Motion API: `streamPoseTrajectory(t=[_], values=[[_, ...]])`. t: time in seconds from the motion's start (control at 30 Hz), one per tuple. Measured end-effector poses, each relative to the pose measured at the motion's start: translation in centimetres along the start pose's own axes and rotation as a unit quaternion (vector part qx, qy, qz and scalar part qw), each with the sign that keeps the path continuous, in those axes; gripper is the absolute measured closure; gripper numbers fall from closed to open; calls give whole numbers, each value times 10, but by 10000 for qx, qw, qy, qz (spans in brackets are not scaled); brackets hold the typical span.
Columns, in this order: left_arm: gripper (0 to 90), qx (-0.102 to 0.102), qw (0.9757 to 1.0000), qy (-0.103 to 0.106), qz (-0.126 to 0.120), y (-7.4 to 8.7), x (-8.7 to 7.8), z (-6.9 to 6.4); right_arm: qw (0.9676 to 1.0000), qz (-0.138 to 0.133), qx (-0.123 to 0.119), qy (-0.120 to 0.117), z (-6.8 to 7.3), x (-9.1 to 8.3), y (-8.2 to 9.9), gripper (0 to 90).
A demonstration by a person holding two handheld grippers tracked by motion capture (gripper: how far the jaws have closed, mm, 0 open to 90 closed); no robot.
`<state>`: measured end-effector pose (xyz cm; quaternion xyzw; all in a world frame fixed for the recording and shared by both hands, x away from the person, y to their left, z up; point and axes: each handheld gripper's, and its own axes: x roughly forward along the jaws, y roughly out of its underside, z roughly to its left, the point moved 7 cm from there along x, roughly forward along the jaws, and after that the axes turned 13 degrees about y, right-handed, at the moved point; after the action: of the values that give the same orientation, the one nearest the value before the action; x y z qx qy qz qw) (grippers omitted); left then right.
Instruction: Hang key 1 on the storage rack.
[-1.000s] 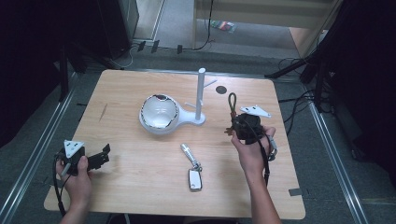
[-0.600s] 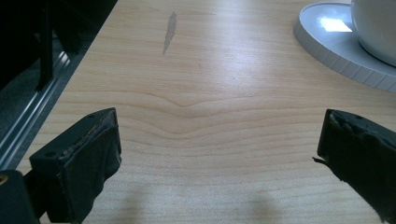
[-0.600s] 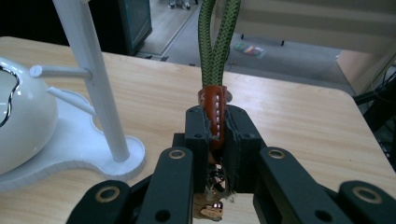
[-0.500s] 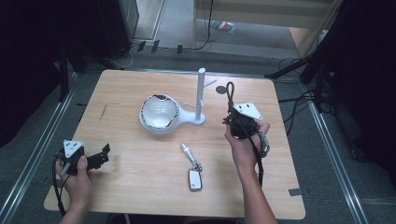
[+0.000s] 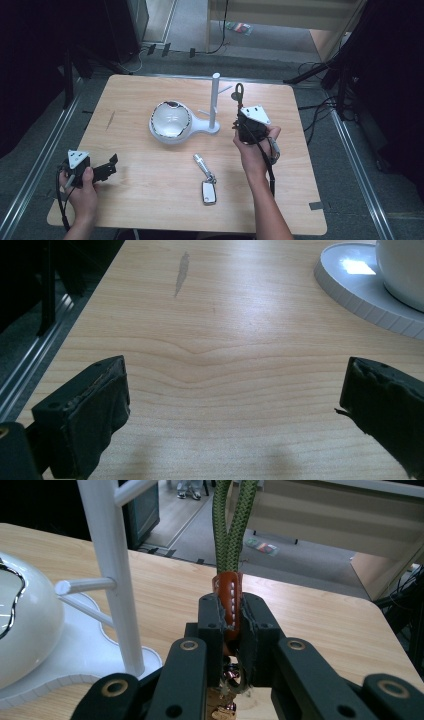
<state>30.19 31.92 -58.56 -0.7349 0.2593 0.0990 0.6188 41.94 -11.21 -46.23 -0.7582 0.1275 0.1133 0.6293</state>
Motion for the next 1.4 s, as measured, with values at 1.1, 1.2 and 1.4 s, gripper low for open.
streamPoseTrajectory(t=[1.1,1.2,1.4], values=[[0,-18,10000,10,-9,0,0,0,9989,-122,-442,-83,25,-9,-9,815],[0,-19,10000,12,-8,0,0,0,9990,-115,-433,-87,26,-9,-9,815],[0,-25,10000,14,-6,0,0,0,9986,-137,-500,-67,30,-9,-9,815]])
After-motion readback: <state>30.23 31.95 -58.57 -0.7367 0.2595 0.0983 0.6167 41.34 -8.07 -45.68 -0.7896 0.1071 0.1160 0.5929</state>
